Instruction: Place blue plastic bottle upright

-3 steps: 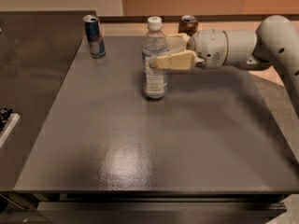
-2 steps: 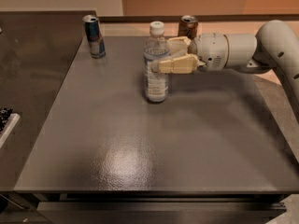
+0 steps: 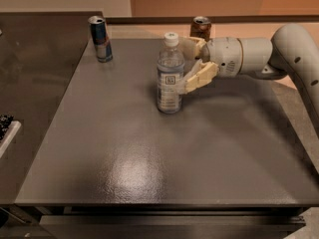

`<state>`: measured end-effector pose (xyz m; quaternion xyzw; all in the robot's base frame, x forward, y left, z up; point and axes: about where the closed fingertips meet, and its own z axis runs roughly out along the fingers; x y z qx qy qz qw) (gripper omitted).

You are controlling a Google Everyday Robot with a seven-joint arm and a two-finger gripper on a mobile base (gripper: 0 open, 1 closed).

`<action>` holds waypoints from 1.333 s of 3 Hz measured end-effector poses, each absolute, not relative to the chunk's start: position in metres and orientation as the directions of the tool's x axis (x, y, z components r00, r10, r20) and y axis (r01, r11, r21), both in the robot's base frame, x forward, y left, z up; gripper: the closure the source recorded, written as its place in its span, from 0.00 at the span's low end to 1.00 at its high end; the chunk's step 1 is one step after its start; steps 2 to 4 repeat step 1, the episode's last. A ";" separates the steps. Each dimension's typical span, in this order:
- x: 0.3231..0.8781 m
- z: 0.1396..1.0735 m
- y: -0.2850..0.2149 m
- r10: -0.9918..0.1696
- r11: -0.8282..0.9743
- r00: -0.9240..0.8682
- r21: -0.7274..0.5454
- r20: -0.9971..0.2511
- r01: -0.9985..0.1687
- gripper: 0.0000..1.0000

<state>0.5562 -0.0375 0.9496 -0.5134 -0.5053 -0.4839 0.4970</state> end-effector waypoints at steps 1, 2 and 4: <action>0.556 0.950 -0.038 0.038 0.005 0.021 -0.022 0.999 1.000 0.00; 0.556 0.950 -0.038 0.038 0.005 0.021 -0.022 0.999 1.000 0.00; 0.556 0.950 -0.038 0.038 0.005 0.021 -0.022 0.999 1.000 0.00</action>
Offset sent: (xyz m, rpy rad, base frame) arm 0.0000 0.0000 0.0000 0.0000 0.0000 0.0000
